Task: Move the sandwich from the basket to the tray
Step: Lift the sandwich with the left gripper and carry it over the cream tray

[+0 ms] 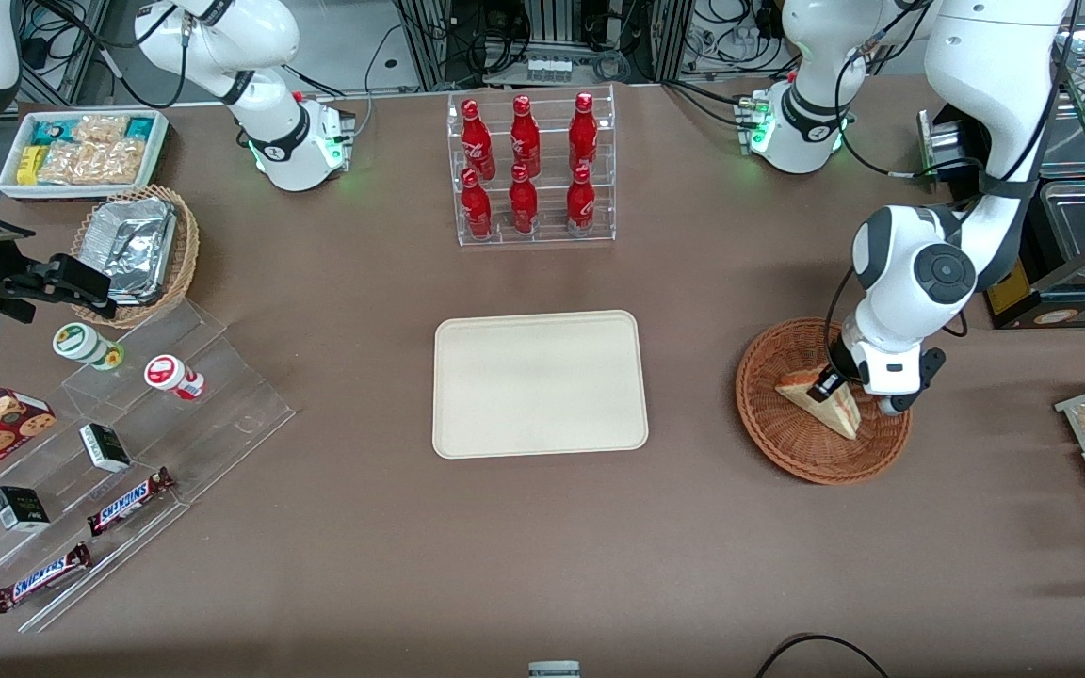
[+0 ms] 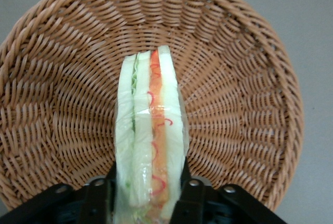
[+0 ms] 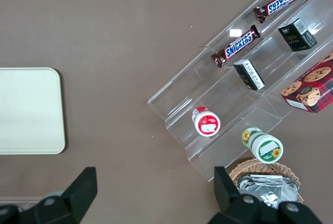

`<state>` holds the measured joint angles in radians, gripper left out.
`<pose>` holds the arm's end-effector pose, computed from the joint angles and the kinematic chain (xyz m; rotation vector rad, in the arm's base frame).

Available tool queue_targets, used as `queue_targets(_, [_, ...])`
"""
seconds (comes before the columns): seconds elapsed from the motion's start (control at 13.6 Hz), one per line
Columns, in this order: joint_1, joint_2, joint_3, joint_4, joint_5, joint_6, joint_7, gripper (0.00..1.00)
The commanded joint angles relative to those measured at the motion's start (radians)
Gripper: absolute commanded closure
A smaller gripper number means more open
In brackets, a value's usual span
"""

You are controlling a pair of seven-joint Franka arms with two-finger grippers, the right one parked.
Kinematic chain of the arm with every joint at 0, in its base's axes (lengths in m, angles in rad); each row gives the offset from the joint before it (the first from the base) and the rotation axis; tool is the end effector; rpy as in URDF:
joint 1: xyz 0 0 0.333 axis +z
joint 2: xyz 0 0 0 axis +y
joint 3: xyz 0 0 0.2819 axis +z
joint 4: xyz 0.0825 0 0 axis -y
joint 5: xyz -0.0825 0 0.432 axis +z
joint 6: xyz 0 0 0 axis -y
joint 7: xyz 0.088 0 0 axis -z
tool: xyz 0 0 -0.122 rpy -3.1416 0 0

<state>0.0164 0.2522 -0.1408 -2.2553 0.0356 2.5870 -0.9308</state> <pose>0.5656 -0.0742 0.1731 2.8524 1.1771 0.0984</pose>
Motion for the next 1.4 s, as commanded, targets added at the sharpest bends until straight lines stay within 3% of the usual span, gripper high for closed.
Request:
queue_targets(0.0, [0.005,-0.042,-0.011,0.038,0.015,-0.055,-0.017,1.00])
queue_targets(0.3, [-0.061,-0.044,-0.014,0.311,0.024,-0.411,-0.013,1.00])
queue_targets(0.52, [-0.174,-0.002,-0.014,0.485,0.053,-0.565,0.003,1.00])
queue_targets(1.03, [-0.444,0.224,-0.013,0.727,0.073,-0.585,-0.003,1.00])
queue_targets(1.33, [-0.549,0.354,-0.013,0.825,0.133,-0.577,-0.008,1.00])
